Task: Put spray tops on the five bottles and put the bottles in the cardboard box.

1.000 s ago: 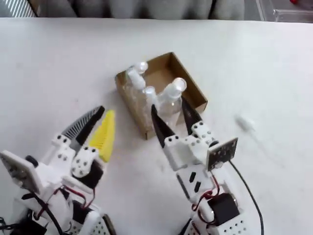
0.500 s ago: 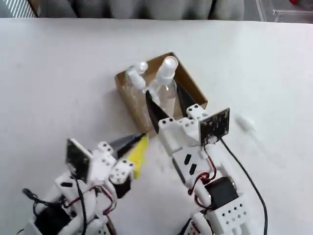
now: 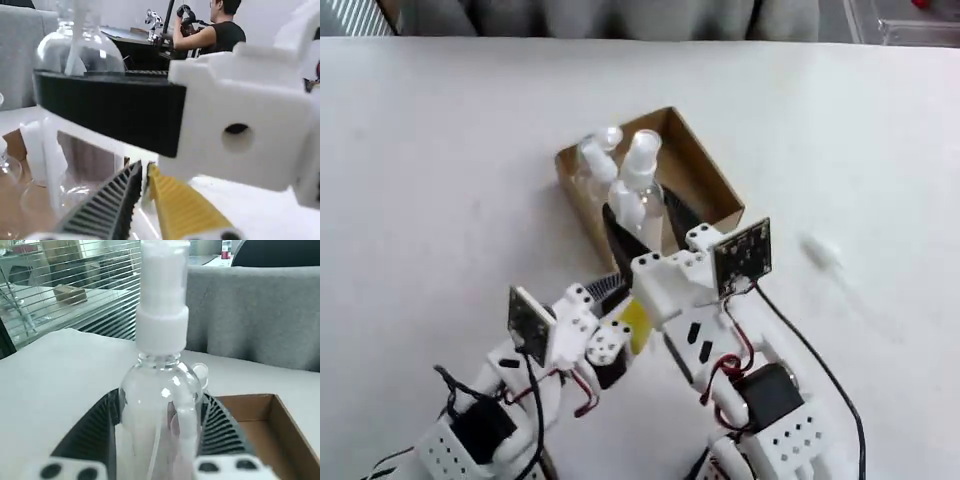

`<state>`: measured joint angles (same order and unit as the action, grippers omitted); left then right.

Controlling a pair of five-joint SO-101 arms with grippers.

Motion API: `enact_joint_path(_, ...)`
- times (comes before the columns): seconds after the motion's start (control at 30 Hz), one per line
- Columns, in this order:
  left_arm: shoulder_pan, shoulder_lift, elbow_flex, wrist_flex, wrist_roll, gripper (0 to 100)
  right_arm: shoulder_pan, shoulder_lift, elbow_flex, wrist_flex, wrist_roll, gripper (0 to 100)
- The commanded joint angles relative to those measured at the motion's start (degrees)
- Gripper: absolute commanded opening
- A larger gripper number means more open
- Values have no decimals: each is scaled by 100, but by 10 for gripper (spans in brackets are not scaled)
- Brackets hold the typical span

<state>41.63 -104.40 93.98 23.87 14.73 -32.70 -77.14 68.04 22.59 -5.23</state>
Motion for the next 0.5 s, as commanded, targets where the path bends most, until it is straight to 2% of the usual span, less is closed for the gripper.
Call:
enact_joint_path(0.0,-75,-40,18,-273,-26,21,-57,-4,-352,277,-316,15)
enact_joint_path(0.17,-171,-40,26,-246,-26,21,-57,-48,-352,646,-343,15)
enact_joint_path(0.47,-558,-40,97,-281,-18,21,-57,-1297,-352,1780,-308,15)
